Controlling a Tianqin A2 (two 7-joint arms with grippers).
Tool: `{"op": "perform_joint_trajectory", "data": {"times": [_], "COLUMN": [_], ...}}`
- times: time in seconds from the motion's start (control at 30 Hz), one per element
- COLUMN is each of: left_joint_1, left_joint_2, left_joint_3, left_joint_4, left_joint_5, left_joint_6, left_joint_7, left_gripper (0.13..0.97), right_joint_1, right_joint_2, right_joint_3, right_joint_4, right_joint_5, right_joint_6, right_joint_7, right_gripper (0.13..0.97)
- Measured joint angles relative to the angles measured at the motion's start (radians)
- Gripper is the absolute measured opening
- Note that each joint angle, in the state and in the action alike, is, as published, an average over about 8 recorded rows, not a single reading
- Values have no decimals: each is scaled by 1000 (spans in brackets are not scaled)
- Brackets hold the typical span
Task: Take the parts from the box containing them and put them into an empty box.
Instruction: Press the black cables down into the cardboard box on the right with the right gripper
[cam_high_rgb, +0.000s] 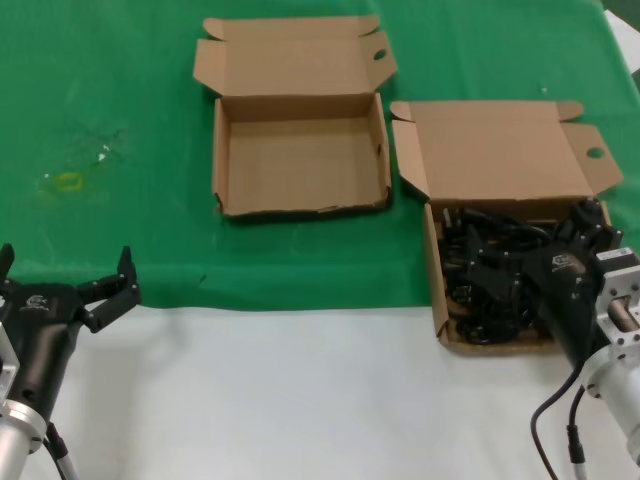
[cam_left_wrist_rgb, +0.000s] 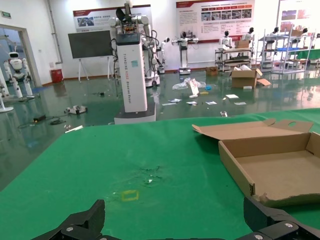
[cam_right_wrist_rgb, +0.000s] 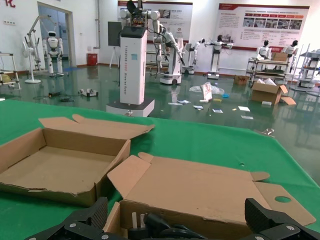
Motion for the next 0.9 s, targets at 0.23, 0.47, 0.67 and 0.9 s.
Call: {"op": "perform_joint_trajectory", "data": {"times": [0.23, 0.47, 0.67, 0.9], "left_joint_1": [0, 0, 0, 0], "left_joint_2": [0, 0, 0, 0], "left_joint_3": [0, 0, 0, 0], "left_joint_4": [0, 0, 0, 0], "left_joint_5": [0, 0, 0, 0], "left_joint_6": [0, 0, 0, 0], "left_joint_7": [0, 0, 0, 0], "left_gripper": [966, 966, 958, 935], "right_joint_1": [0, 0, 0, 0], "right_joint_2": [0, 0, 0, 2], "right_joint_3": [0, 0, 0, -2], "right_joint_4": [0, 0, 0, 0], "right_joint_5": [0, 0, 0, 0], "right_joint_6": [0, 0, 0, 4], "right_joint_7": [0, 0, 0, 0], "right_gripper": [966, 966, 966, 966]}}
